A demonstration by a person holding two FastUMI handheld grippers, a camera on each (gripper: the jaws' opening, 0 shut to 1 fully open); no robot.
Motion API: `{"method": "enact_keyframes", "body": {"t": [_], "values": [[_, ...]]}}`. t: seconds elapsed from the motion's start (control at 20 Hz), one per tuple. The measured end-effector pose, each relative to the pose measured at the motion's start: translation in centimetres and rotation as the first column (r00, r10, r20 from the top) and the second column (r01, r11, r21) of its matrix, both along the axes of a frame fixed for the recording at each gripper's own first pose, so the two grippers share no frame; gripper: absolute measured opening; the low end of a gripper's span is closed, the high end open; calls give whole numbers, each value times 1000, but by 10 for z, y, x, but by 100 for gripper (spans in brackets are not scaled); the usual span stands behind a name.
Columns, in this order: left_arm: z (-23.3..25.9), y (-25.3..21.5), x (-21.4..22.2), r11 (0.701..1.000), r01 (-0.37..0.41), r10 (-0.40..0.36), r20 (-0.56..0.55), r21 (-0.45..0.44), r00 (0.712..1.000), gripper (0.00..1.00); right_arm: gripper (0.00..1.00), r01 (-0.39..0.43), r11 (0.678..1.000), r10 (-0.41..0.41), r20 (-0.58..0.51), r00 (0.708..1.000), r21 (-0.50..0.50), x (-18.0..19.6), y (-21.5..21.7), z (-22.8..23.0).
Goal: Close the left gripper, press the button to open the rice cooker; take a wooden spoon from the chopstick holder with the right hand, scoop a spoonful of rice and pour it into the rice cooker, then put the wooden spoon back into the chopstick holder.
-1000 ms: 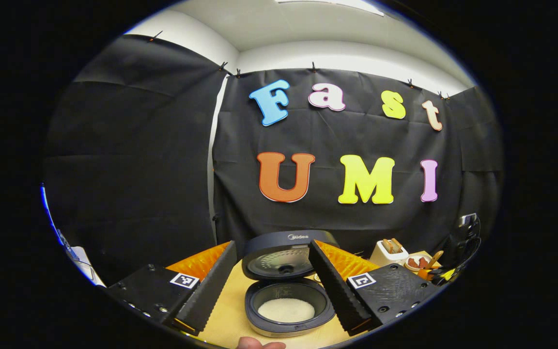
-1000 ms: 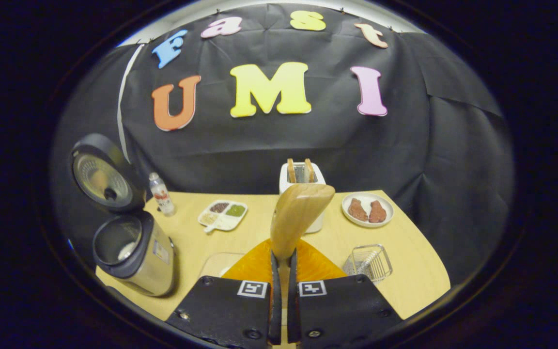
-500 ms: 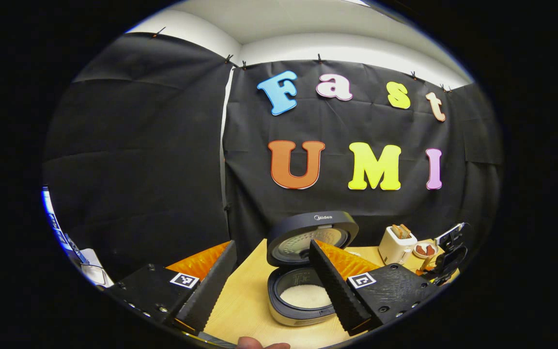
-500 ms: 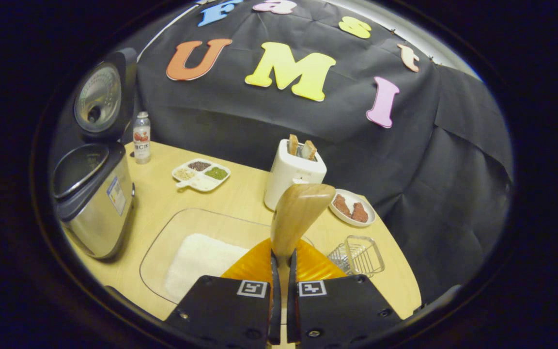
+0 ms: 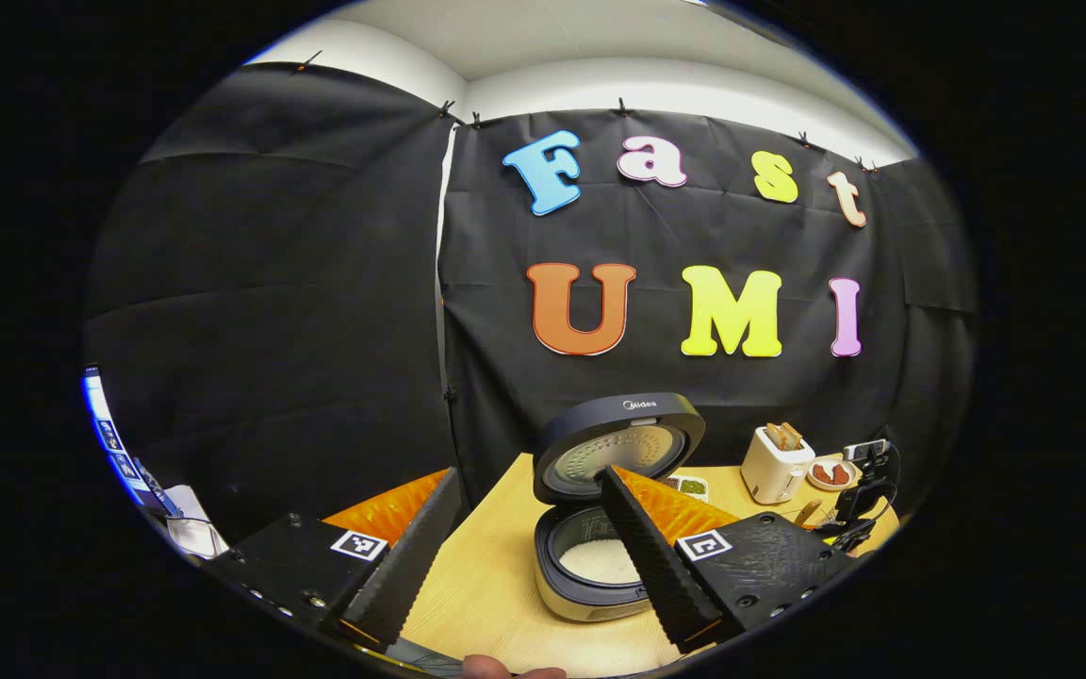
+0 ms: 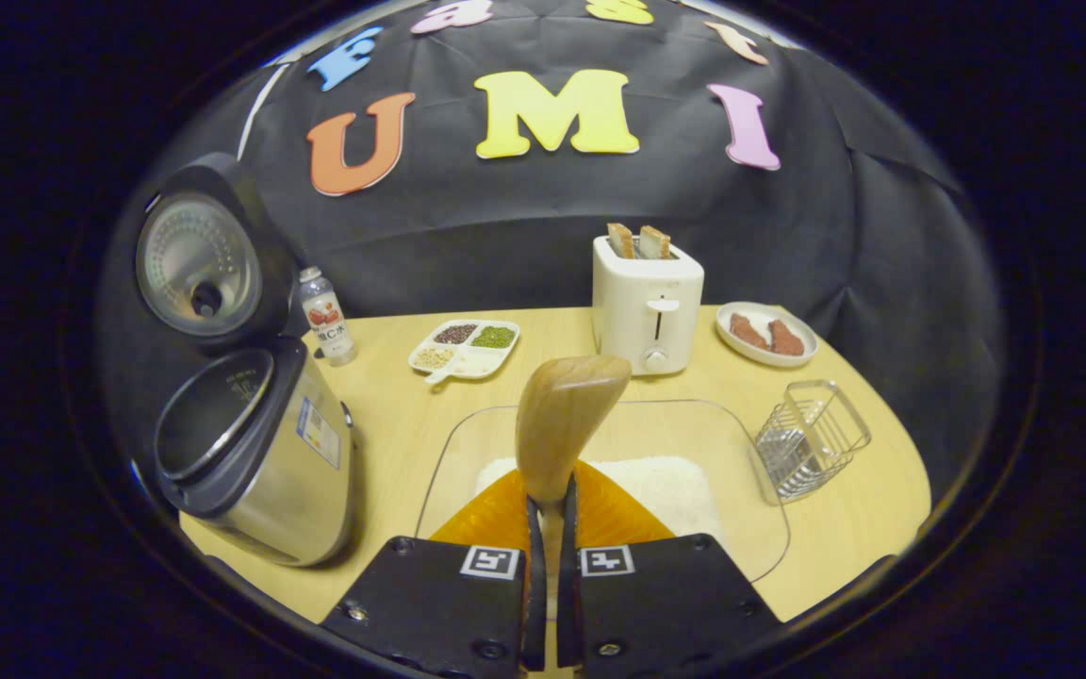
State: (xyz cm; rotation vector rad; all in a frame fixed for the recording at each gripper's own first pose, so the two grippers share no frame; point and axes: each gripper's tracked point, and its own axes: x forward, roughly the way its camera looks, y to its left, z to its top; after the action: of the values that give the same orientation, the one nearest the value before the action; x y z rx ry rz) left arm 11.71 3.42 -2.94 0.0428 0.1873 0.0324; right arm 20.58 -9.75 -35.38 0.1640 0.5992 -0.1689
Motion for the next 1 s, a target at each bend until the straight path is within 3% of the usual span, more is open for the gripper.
{"method": "enact_keyframes", "body": {"t": [0.05, 0.1, 0.15, 0.2, 0.25, 0.3, 0.45, 0.55, 0.75, 1.0], "values": [[0, 0, 2, 1000, -3, 3, 2, -2, 1000, 88, 10, 10, 998, -10, -6, 1000, 58, 0, 1, 0], [1, -2, 0, 1000, -3, 3, 2, -3, 1000, 96, 10, 24, 993, -22, -15, 1000, 116, 1, 1, 0], [0, -3, 0, 1000, -4, 4, 2, -2, 1000, 96, 10, 41, 984, -38, -21, 999, 172, 1, 0, 0], [0, -3, 0, 1000, -5, 5, 1, -1, 1000, 87, 10, 59, 973, -54, -28, 998, 225, 2, -1, 1], [0, -5, 1, 1000, -8, 8, 1, -2, 1000, 87, 10, 73, 958, -66, -33, 997, 278, 2, -2, 2], [-1, -6, 2, 1000, -9, 9, 0, -3, 1000, 96, 10, 86, 939, -77, -39, 996, 334, 3, -1, 3], [-1, -15, 0, 1000, -5, 5, -2, -1, 1000, 100, 10, 119, 879, -103, -61, 993, 461, 4, -6, 2], [0, -22, 3, 1000, -1, 1, -6, -3, 1000, 96, 10, 144, 833, -122, -75, 990, 535, 4, -16, -2], [1, -38, 5, 1000, 2, -2, -6, -5, 1000, 96, 10, 210, 707, -191, -102, 976, 675, -1, -41, -7], [-1, -64, 8, 1000, 21, -21, -14, -5, 1000, 96, 10, 212, 636, -229, -81, 970, 742, -6, -70, 11]]}}
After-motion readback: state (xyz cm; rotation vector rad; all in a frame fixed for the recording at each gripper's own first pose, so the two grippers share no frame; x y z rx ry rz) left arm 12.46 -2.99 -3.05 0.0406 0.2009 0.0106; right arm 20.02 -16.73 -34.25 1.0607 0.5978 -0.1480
